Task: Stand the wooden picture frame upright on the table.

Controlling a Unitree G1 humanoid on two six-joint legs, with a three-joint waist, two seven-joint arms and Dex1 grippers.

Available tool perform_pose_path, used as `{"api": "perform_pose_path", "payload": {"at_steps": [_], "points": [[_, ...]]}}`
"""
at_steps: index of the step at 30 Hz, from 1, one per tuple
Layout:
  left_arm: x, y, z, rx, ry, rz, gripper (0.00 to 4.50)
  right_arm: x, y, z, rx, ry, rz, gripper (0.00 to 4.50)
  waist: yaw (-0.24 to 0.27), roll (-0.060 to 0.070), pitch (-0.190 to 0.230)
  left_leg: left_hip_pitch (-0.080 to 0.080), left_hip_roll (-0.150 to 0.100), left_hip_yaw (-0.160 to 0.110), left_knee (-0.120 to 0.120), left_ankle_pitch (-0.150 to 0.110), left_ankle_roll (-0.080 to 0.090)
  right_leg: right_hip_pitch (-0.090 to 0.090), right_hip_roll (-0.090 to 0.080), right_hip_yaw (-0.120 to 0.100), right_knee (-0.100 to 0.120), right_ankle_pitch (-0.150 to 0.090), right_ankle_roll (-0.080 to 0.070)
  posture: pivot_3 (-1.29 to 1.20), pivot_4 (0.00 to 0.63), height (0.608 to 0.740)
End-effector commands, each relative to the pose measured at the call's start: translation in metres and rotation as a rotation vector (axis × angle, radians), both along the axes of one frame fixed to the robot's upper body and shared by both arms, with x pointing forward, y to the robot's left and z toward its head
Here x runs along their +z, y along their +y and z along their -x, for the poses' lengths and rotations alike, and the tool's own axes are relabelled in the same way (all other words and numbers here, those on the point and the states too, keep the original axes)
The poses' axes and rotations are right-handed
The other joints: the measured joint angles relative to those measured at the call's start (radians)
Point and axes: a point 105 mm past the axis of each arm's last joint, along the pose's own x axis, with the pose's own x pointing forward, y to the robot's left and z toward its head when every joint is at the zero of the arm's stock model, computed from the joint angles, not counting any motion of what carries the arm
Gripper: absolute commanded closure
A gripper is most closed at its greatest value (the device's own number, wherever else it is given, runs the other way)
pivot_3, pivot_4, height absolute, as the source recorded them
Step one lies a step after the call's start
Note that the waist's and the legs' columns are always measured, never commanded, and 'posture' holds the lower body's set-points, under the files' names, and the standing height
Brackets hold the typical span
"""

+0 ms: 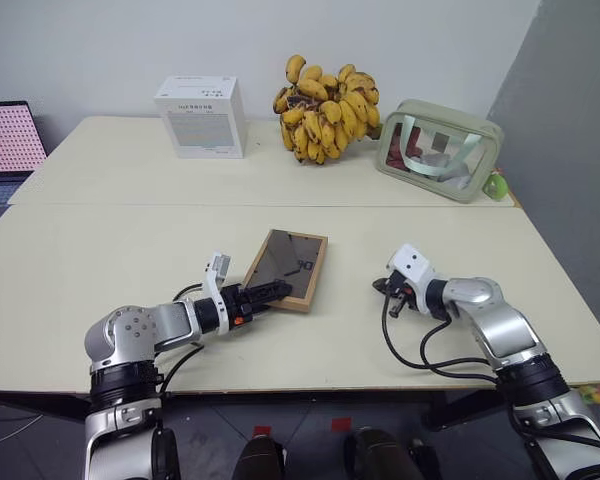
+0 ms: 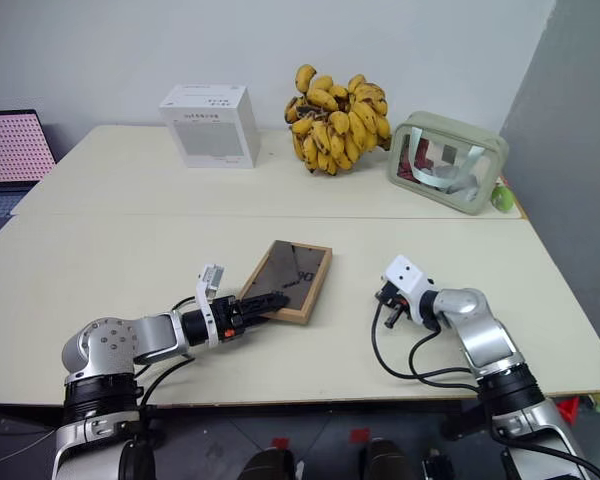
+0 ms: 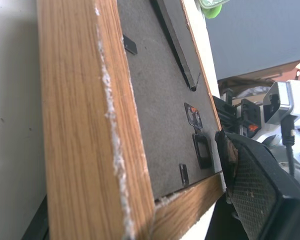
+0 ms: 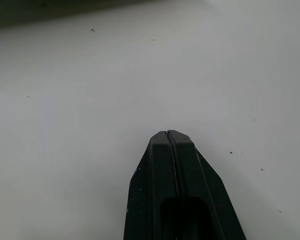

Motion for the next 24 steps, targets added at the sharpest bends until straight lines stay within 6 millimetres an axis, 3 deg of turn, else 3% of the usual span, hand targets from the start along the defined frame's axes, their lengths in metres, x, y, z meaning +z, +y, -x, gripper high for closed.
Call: {"api": "perform_pose_path", "payload": {"at_steps": [1,3,13,20,24], "points": [[0.013,0.004,0.012,-0.056,-0.011,0.017,0.31,0.006,0.004,-0.001,0.018,-0.022,-0.004,4.5,-0.004,0.0,0.0,0.0,0.0,0.0,0.0,0.0,0.0,0.0,0.0,0.0,0.0,0.0,0.0,0.0,0.15,0.74],[0.013,0.006,0.016,-0.068,-0.005,0.006,0.03,0.005,0.004,-0.001,0.019,-0.022,-0.003,4.5,-0.006,0.0,0.0,0.0,0.0,0.0,0.0,0.0,0.0,0.0,0.0,0.0,0.0,0.0,0.0,0.0,0.15,0.74],[0.024,0.024,0.027,-0.062,0.027,0.015,0.03,0.0,0.007,0.003,0.028,-0.015,-0.002,4.5,-0.013,0.0,0.0,0.0,0.0,0.0,0.0,0.0,0.0,0.0,0.0,0.0,0.0,0.0,0.0,0.0,0.15,0.74],[0.033,0.048,0.01,0.071,0.039,0.059,0.03,0.0,0.009,0.004,0.033,-0.016,-0.006,4.5,-0.014,0.0,0.0,0.001,0.0,-0.001,0.001,0.0,0.0,0.001,0.0,0.0,0.0,0.0,0.0,0.0,0.15,0.74],[0.028,0.047,0.007,0.101,0.055,0.051,0.03,0.001,0.009,0.004,0.035,-0.019,-0.009,4.5,-0.014,0.0,0.0,0.001,0.0,0.0,0.001,0.0,0.0,0.001,0.0,0.0,0.0,0.0,0.0,0.0,0.15,0.74]]}}
